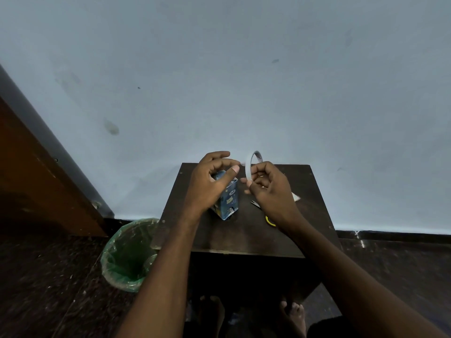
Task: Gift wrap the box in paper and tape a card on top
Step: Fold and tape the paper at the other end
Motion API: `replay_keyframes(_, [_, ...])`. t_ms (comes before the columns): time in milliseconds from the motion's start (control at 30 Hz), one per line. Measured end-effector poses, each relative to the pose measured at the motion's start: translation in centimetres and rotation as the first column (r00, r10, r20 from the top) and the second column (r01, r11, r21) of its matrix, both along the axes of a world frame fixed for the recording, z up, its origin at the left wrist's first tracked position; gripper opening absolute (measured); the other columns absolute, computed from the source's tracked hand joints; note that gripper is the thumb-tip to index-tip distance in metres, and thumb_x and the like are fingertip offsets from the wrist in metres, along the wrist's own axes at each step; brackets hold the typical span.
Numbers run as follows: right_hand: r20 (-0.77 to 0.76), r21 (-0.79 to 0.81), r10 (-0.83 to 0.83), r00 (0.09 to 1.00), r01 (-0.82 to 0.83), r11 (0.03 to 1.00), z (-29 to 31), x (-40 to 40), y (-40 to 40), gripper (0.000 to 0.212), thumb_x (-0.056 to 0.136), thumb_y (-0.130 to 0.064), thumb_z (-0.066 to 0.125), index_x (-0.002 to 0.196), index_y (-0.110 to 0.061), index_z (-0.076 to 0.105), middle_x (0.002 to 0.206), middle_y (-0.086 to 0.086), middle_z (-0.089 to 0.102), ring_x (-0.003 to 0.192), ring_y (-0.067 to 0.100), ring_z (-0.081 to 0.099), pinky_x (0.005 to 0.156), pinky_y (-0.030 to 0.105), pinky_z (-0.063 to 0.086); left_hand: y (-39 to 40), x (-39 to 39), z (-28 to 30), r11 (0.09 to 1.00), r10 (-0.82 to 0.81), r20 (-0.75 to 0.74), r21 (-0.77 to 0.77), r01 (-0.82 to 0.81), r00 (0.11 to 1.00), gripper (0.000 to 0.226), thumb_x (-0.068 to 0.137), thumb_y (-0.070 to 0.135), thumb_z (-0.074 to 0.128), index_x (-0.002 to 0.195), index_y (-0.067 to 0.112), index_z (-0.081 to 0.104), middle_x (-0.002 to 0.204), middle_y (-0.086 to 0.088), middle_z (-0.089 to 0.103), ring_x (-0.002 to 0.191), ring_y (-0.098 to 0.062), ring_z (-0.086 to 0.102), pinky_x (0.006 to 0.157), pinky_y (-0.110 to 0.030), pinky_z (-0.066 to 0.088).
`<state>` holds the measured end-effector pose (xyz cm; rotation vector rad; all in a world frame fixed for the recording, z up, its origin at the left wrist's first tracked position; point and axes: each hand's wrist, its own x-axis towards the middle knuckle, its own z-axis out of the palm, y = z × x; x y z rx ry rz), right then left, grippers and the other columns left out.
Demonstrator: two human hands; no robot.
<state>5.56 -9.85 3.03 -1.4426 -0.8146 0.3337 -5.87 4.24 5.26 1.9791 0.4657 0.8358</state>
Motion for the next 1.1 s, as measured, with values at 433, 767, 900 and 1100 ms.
replay_keyframes(433, [0.268,-0.094,-0.092,0.959,0.121,0.988,-0.2,-1.0,0.8,0.02,0.084,-0.01,0.082,0.096,-0.016,0.067,0.086,-0.003,0.068,0.077,0.013,0.065,0.072,0.031,0.058,0.2,0.5,-0.2,0.987,0.11,0.008,-0.122,-0.108,0.994,0.005,0.092,0.019,0.08,0.091,0.015,0.083,0.125,0.008,0.071,0.103,-0.006,0.073,0.092,-0.026,0.057])
replay_keyframes(767, [0.294,-0.161,-0.096,0.951,0.148,0.976,0.7,-1.1,0.8,0.043,0.082,-0.02,0.082,0.117,-0.031,0.061,0.066,-0.006,0.07,0.064,0.013,0.072,0.073,0.042,0.058,0.2,0.8,-1.0,0.991,0.122,0.018,0.06,-0.122,0.992,0.006,0.096,0.017,0.073,0.093,0.013,0.078,0.127,0.004,0.063,0.097,-0.009,0.073,0.084,-0.017,0.054])
replay_keyframes(900, [0.21,-0.149,-0.036,0.977,0.069,0.986,0.8,-0.9,0.7,0.025,0.085,-0.014,0.078,0.105,-0.027,0.073,0.055,0.0,0.067,0.057,0.014,0.073,0.073,0.046,0.063,0.6,1.1,-1.7,0.992,0.074,0.059,0.097,-0.08,0.996,0.004,0.096,0.014,0.072,0.095,0.013,0.076,0.128,0.001,0.06,0.104,-0.009,0.071,0.09,-0.027,0.058])
replay_keyframes(1100, [0.002,-0.036,-0.059,0.998,0.059,0.998,1.1,-1.2,0.7,0.009,0.097,-0.016,0.072,0.09,-0.017,0.078,0.068,0.012,0.07,0.055,0.028,0.068,0.047,0.03,0.049,0.6,1.2,-1.6,0.99,0.025,0.083,0.137,-0.036,0.996,0.005,0.096,0.016,0.072,0.099,0.015,0.077,0.127,-0.003,0.061,0.115,-0.005,0.066,0.094,-0.022,0.053])
